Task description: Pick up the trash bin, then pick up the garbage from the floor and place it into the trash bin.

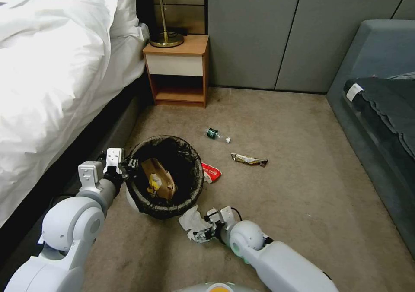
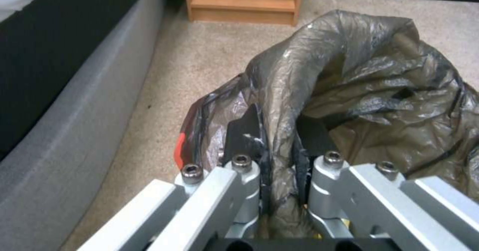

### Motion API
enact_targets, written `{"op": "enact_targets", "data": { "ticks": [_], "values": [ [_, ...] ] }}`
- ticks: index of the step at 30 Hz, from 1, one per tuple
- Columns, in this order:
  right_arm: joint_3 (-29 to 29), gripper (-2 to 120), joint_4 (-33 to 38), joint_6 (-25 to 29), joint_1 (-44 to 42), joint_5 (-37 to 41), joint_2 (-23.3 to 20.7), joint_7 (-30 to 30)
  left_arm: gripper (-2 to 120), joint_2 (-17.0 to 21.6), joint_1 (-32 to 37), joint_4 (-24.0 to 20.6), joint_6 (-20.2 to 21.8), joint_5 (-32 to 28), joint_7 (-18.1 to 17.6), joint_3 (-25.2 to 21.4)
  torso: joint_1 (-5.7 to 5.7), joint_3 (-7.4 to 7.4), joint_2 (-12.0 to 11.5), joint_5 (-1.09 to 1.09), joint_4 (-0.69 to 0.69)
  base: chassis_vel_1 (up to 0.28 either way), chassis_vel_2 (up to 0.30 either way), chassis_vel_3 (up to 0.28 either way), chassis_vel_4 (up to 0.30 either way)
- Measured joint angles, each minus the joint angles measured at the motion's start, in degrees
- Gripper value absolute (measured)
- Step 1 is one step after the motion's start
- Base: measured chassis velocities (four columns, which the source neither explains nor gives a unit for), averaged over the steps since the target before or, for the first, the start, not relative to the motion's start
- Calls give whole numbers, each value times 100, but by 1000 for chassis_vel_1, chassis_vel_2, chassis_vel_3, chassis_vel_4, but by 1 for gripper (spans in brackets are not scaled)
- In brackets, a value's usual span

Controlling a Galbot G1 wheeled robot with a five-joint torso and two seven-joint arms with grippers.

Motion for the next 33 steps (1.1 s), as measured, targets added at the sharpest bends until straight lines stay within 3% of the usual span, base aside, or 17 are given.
{"op": "enact_targets", "data": {
  "ticks": [18,33],
  "values": [
    [6,100,-976,197,244,-424,308,-56,6,-78,-23,82,0,61,42,93,0,0,0,2,0,0,0,0,0],
    [-9,99,-1271,342,285,-633,458,-85,6,-69,-80,126,0,56,53,107,-1,-2,2,-1,-3,0,0,0,0]
  ]
}}
